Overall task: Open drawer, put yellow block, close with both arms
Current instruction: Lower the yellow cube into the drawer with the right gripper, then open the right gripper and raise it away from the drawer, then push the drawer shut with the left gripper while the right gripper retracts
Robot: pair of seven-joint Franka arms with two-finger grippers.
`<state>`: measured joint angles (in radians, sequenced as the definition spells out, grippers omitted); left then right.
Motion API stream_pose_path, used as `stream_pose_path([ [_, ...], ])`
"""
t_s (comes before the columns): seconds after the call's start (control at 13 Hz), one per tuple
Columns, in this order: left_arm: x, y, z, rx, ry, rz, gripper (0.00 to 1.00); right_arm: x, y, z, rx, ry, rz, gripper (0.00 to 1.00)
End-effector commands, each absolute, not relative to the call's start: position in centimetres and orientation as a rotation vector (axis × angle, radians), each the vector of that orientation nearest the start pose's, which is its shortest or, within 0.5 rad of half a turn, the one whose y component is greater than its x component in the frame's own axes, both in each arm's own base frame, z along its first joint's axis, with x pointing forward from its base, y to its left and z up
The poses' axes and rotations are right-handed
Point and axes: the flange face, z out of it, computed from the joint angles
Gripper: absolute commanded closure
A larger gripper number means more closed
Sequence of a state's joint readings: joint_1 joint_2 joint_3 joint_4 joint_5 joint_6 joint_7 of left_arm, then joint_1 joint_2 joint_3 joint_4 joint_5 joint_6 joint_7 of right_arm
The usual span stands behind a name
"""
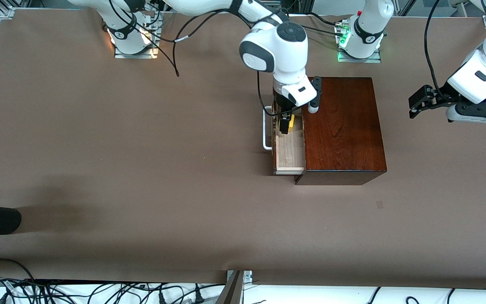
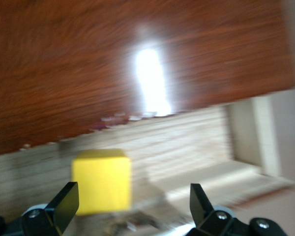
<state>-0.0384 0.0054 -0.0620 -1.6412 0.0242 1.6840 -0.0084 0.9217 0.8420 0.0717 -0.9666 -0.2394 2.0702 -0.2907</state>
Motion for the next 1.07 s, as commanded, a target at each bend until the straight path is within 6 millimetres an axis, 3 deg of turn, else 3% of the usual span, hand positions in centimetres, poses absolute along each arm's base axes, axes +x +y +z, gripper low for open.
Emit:
stream_pose_path([
  [0.0, 55.9, -5.5, 60.6, -3.122, 0.155, -0.061, 0.0, 49.1, 60.2, 47.3, -2.555, -1.864, -0.532, 0.0],
  [0.23, 55.9, -5.5, 60.6, -3.122, 0.16, -0.061, 0.0, 54.0, 52.7, 55.1, -2.651, -1.705, -0.641, 0.0],
  [0.38, 55.8, -5.9, 60.5, -3.132, 0.169, -0.051, 0.0, 56.6, 46.9, 58.4, -2.755, -1.6, -0.595, 0.0],
  [0.54, 55.8, -7.7, 59.5, -3.146, 0.24, 0.001, 0.0, 58.1, 41.6, 60.8, -2.851, -1.477, -0.523, 0.0],
  [0.69, 55.7, -12.0, 57.6, -3.127, 0.552, 0.101, 0.0, 61.1, 34.3, 62.3, -2.871, -1.247, -0.439, 0.0],
  [0.77, 55.8, -13.6, 57.9, -3.103, 0.704, 0.085, 0.0, 62.1, 30.0, 63.0, -2.883, -1.129, -0.386, 0.0],
  [0.84, 55.9, -15.8, 56.8, -3.076, 0.875, 0.111, 0.0, 62.5, 26.7, 63.4, -2.89, -1.044, -0.35, 0.0],
  [1.0, 56.1, -19.1, 55.4, -3.073, 1.192, 0.138, 0.0, 61.3, 20.6, 63.8, -2.945, -0.923, -0.294, 0.0],
])
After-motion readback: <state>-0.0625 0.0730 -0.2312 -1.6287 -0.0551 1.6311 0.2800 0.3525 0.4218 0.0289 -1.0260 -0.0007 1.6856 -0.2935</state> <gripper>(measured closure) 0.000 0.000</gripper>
